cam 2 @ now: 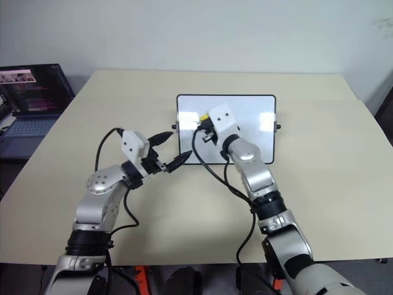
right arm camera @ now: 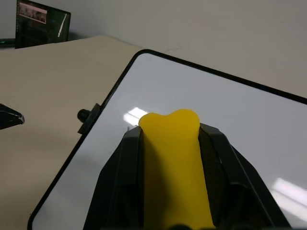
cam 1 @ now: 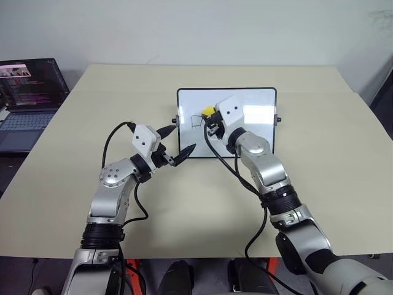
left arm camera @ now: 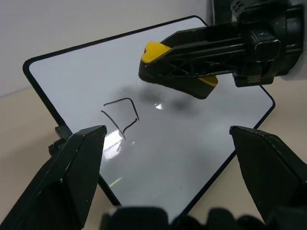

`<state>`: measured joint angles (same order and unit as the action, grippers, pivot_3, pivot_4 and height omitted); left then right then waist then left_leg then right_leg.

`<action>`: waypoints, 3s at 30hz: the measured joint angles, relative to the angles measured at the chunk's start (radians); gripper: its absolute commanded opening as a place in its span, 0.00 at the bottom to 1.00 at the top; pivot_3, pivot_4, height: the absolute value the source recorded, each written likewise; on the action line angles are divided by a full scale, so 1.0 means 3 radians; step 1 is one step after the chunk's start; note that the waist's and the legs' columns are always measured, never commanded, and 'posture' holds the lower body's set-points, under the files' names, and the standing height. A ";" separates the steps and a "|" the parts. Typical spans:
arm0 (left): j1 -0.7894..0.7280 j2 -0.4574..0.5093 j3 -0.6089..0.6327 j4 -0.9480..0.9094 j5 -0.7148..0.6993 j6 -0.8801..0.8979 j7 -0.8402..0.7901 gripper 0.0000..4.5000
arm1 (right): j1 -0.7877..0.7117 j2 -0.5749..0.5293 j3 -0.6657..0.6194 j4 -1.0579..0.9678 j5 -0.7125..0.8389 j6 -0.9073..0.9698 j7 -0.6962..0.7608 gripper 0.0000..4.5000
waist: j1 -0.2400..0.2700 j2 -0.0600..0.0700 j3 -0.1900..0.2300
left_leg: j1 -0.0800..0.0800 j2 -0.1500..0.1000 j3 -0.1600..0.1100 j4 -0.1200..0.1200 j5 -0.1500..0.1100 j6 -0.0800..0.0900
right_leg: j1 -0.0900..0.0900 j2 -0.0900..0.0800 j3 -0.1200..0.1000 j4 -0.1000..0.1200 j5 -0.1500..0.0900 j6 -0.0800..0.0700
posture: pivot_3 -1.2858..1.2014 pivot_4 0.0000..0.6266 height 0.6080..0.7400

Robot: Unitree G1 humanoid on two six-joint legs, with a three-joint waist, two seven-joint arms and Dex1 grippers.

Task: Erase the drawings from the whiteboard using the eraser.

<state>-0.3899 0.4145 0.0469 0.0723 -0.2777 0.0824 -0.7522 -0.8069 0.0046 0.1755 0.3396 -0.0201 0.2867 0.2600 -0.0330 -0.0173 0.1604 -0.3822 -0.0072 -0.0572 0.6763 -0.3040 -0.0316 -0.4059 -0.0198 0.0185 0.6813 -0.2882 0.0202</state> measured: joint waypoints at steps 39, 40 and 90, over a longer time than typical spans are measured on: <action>0.0078 0.0012 0.0004 -0.0008 0.0000 -0.0010 0.0065 1.00 | -0.1059 0.0164 -0.0121 0.2321 -0.0144 -0.1424 -0.0076 0.28 | -0.0006 0.0002 0.0001 | -0.0001 0.0001 0.0001 -0.0002 0.0000 -0.0001 | -0.0002 0.0000 0.0002 0.0000 0.0000 0.0000 | 0.52 0.24 1.00; 0.0078 0.0012 0.0004 -0.0008 0.0000 -0.0010 0.0068 1.00 | -0.1059 0.0154 -0.0120 0.2339 -0.0153 -0.1436 -0.0076 0.28 | -0.0006 0.0002 0.0001 | -0.0001 0.0001 0.0001 -0.0002 0.0000 -0.0001 | -0.0002 0.0000 0.0002 0.0000 0.0000 0.0000 | 0.52 0.24 1.00; 0.0051 -0.0068 0.0001 -0.0061 0.0000 -0.0002 0.0142 1.00 | -0.0230 -0.0121 0.0006 0.0833 -0.0279 -0.0801 0.0104 0.28 | -0.0003 0.0001 0.0000 | 0.0001 0.0000 0.0000 0.0001 0.0001 -0.0002 | -0.0001 0.0000 0.0000 0.0001 0.0001 -0.0001 | 0.52 0.24 1.00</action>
<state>-0.3747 0.3941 0.0471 0.0540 -0.2778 0.0817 -0.7095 -0.8758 -0.0317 0.1773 0.5894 -0.1039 0.0464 0.2911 -0.0338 -0.0169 0.1606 -0.3820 -0.0070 -0.0572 0.6765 -0.3038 -0.0321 -0.4061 -0.0199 0.0185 0.6818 -0.2879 0.0199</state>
